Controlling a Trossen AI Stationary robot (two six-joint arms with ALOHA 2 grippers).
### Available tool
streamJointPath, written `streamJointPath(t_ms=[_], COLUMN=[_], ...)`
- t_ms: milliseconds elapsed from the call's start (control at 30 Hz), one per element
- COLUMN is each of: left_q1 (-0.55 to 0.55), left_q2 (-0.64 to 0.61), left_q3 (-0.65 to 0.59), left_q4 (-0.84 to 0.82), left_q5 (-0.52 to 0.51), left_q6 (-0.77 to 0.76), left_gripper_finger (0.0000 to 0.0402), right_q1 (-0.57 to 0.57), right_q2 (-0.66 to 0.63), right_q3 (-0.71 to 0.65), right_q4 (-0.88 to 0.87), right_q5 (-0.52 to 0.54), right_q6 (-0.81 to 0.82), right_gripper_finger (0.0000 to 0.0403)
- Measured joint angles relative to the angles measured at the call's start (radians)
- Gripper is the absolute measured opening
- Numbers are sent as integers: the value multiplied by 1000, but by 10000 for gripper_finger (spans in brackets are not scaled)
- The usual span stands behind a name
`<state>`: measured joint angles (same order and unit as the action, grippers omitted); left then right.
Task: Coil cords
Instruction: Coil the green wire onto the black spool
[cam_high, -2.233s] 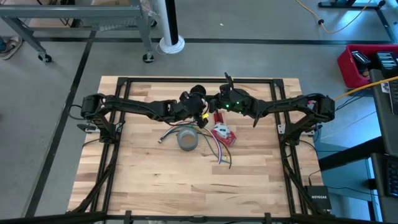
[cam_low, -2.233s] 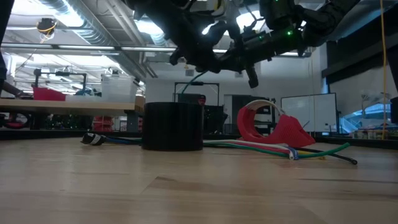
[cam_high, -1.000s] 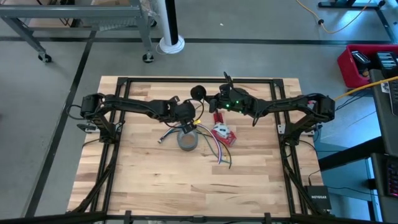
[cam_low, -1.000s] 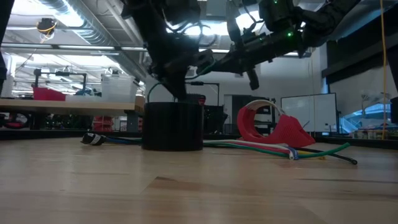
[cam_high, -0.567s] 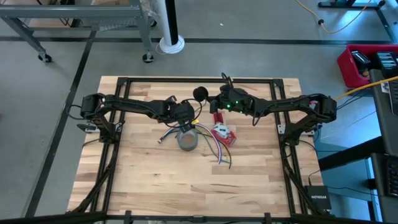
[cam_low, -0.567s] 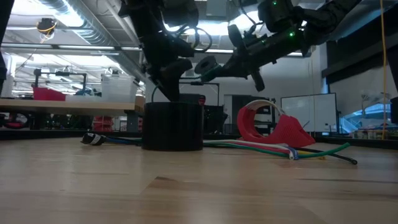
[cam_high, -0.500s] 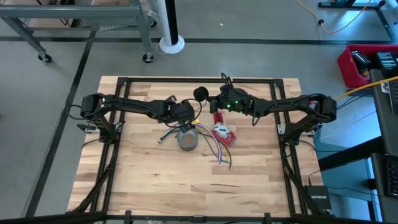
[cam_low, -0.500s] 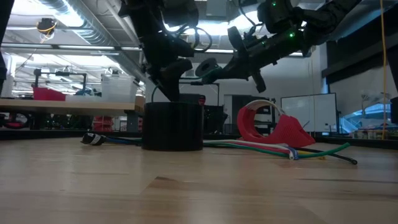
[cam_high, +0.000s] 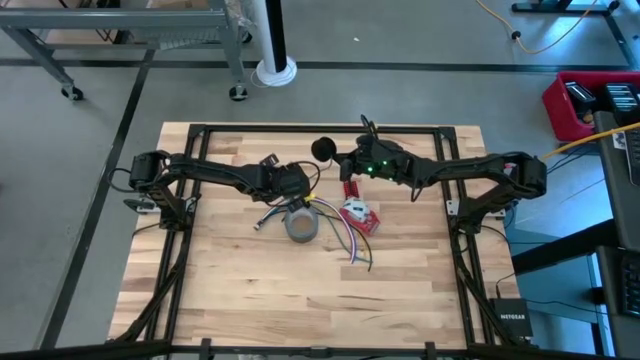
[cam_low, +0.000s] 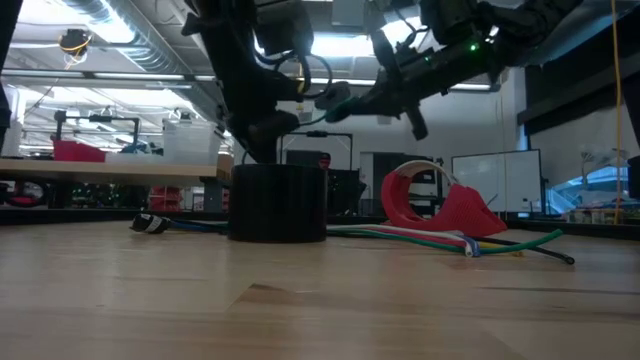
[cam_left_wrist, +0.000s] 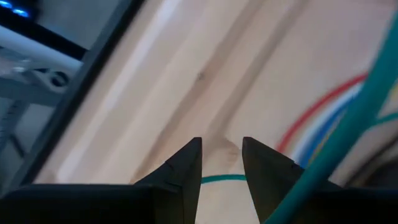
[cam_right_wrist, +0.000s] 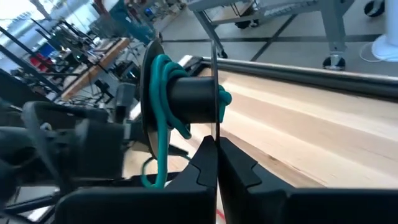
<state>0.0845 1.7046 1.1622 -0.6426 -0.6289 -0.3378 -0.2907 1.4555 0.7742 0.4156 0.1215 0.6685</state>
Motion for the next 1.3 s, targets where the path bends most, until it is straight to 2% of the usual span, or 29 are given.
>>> streamJointPath(t_ms=[133,433,533,767,1067,1167,1300], left_q1=[0,-3,-3,-16,-41,-51,-55], left_q2=[-1,-10,-25,-36,-36,-36,-37], left_q3=[-11,-15,-15,-15,-14,-14,-14], left_q4=[0,3,15,116,91,-2,-207], left_q5=[-71,-83,-85,-86,-92,-127,-171], left_q6=[1,3,12,96,64,-19,-177], left_gripper_finger=[109,106,85,9,5,4,3], right_q1=[0,0,0,0,0,0,0], right_q2=[-22,-24,-24,-24,-24,-23,-23], right_q3=[0,0,0,0,0,0,0], right_q4=[0,-34,-22,-18,-25,-40,-82], right_q5=[-10,-10,-10,-10,17,25,2], right_q6=[-3,-18,-18,-19,-20,-20,-19], right_gripper_finger=[3,3,3,3,3,3,3])
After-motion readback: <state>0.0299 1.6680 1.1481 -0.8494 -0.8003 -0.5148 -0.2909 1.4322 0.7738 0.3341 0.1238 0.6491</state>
